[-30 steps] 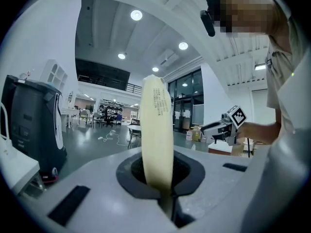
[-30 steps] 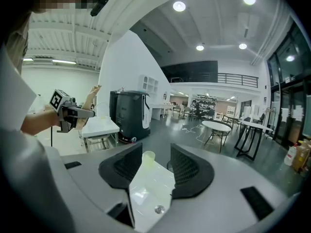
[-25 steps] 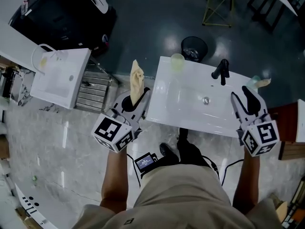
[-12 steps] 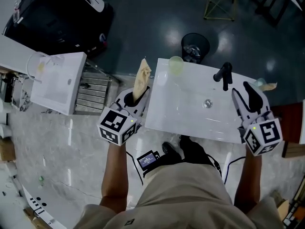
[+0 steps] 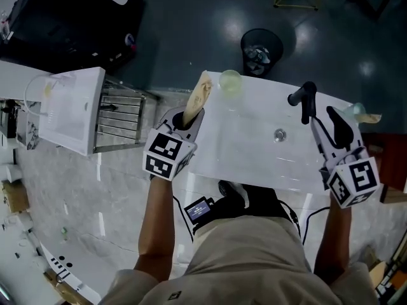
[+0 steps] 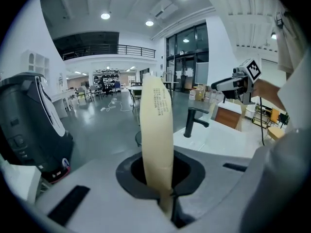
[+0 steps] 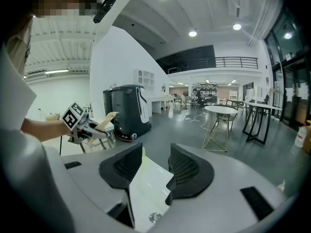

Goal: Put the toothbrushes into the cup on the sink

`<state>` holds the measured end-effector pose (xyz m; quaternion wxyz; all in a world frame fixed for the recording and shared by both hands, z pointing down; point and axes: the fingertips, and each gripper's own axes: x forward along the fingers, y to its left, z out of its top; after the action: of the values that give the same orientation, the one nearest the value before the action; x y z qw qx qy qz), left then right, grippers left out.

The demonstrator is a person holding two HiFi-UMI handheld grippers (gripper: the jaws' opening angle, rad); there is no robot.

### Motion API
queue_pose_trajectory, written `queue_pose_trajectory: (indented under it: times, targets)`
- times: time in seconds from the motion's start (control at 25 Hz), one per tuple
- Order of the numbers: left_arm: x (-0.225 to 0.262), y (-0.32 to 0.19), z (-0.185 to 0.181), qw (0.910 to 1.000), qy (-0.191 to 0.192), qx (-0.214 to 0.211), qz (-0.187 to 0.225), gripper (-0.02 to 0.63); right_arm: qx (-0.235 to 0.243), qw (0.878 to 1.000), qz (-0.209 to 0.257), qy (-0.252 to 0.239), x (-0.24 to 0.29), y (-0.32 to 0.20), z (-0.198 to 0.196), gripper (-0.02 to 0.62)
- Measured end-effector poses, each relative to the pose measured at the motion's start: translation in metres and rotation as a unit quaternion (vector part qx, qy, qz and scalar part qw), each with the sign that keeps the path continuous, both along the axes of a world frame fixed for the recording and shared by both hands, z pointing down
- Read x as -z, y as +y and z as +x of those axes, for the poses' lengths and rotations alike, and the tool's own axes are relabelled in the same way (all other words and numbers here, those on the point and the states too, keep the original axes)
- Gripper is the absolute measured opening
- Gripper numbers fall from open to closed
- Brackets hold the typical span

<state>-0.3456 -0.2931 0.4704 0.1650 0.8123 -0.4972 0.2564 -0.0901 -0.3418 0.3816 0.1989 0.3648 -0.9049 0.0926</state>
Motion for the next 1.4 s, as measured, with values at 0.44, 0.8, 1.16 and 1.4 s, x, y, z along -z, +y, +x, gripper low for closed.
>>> queue_pose_trajectory:
  times: [0.44,0.8,1.16,1.4]
  targets:
    - [0.002,-0.081,0.014,0.9771,0.136,0.032,0.16,0.005,0.012,1.0,-0.026,0.001,-0.038,-0.034,-0.003,0.183]
    - [-0.024,-0.135,0.031,0.9733,0.138,0.037,0.179,0.006,0.008,0.999,-0.04,0.01,-0.055,-0.057,0.013,0.183]
    - [-0.042,-0.167,0.026,0.9713,0.116,0.052,0.201,0.006,0.003,0.998,-0.056,0.022,-0.073,-0.075,0.017,0.181]
    - [-0.053,-0.176,0.032,0.9711,0.105,0.049,0.209,0.006,0.007,0.998,-0.055,0.021,-0.076,-0.083,0.014,0.181]
